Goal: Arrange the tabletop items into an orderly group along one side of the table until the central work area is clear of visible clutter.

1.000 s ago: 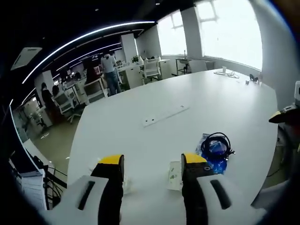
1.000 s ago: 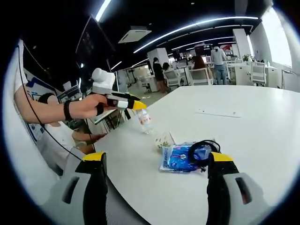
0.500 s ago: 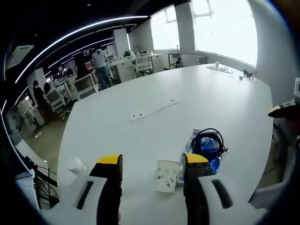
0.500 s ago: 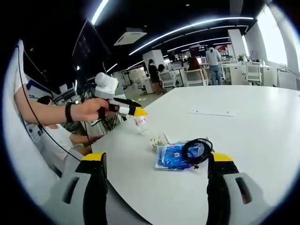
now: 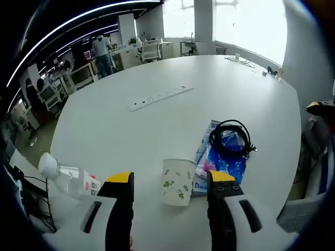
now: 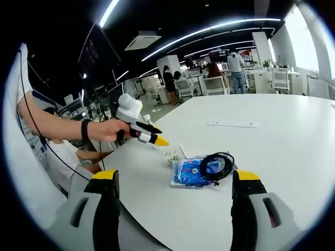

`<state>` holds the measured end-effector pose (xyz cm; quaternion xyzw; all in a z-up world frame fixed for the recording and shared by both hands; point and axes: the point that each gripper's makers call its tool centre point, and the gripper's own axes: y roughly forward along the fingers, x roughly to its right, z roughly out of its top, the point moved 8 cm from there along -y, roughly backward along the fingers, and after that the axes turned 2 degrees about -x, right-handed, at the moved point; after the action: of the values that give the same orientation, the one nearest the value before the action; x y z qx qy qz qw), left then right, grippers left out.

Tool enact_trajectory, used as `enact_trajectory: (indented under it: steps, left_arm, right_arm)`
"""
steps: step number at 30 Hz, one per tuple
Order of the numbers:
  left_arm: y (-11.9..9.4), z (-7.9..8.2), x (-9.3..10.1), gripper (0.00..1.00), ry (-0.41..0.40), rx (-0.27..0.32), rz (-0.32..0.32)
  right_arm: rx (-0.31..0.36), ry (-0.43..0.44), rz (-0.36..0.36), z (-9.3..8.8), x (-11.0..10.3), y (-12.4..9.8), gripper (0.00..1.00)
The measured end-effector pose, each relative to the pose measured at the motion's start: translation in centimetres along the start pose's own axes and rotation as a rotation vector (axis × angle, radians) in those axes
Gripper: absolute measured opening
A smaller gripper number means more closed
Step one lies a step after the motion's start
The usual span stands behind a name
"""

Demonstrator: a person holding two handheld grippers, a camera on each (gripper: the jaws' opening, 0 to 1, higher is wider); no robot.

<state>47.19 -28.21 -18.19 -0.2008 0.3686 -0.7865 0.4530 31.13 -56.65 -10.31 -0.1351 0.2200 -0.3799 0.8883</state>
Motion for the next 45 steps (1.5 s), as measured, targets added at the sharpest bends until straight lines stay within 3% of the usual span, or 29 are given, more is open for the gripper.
enact_trajectory:
  steps: [8, 24, 34, 45]
  left_arm:
    - [2.9, -1.0, -0.7, 0.57, -0.015, -0.071, -0.017]
    - [5.9, -3.5, -0.8, 0.57, -0.032, -0.162, -0.063]
    - [7.3, -3.5, -0.8, 0.57, -0.043, -0.167, -0.086]
    - [7.6, -3.7, -0.3, 0.48, -0.054, -0.152, -0.114]
  right_arm:
    - [-0.008, 0.006, -0.004, -0.5, -0.2, -0.2, 0.89]
    - [-0.036, 0.005, -0.012, -0.6, 0.0, -0.1, 0.89]
    - [-0.057, -0.002, -0.012, -0.9, -0.3, 0.2, 0.89]
    - [-0.073, 0.0, -0.012, -1.3, -0.6, 0.6, 0.89]
